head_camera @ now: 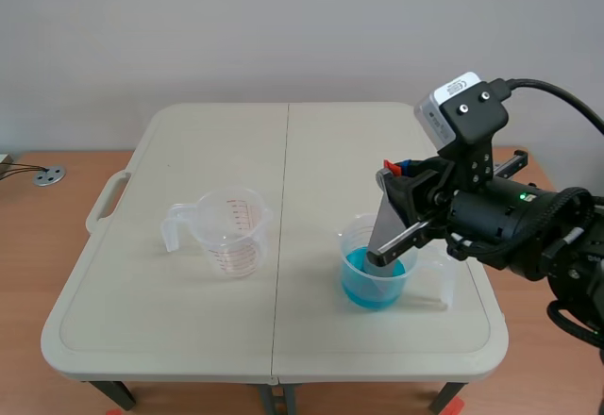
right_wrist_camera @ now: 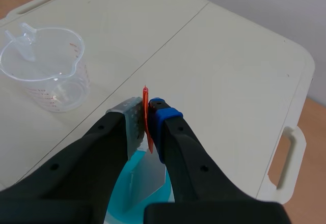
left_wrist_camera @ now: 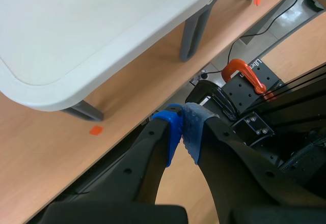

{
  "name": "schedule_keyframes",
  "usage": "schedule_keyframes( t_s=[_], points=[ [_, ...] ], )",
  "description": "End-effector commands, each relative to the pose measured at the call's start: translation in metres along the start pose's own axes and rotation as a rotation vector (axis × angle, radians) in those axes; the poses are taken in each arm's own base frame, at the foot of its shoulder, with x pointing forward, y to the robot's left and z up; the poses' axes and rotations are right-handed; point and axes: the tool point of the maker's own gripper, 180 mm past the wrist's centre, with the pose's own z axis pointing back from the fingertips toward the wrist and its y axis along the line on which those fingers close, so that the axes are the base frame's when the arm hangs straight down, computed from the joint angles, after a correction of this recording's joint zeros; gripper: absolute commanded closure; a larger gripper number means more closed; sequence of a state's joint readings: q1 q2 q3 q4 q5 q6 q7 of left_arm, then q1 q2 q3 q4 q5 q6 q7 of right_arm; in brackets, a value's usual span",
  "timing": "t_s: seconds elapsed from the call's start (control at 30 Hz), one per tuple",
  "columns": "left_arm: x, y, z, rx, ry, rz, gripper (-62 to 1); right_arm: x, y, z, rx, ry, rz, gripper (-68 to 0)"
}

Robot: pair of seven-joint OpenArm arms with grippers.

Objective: Hold the metal plate by the orange handle, dip it into the blue solution, take it out and point at it, then put the plate back in the beaker on the left.
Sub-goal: 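Hold the plate still in the solution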

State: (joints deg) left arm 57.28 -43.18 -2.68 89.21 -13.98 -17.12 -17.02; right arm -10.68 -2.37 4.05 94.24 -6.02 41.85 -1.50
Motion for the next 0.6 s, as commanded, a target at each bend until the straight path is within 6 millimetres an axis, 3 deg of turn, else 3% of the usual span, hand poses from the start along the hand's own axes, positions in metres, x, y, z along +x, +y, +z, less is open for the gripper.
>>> schedule_keyframes(
  t_s=[0.0,0.57],
  points=[
    [0.0092,-0.0004,-0.0016,0.001,-0.034,0.004,-2.6,-0.0034,0.0035,0.0003,0.019,0.013,0.005,-1.3],
    [0.0105,-0.0005,-0.0016,0.000,-0.041,0.004,-2.6,-0.0035,0.0035,0.0003,0.019,0.013,0.005,-1.3]
  ],
)
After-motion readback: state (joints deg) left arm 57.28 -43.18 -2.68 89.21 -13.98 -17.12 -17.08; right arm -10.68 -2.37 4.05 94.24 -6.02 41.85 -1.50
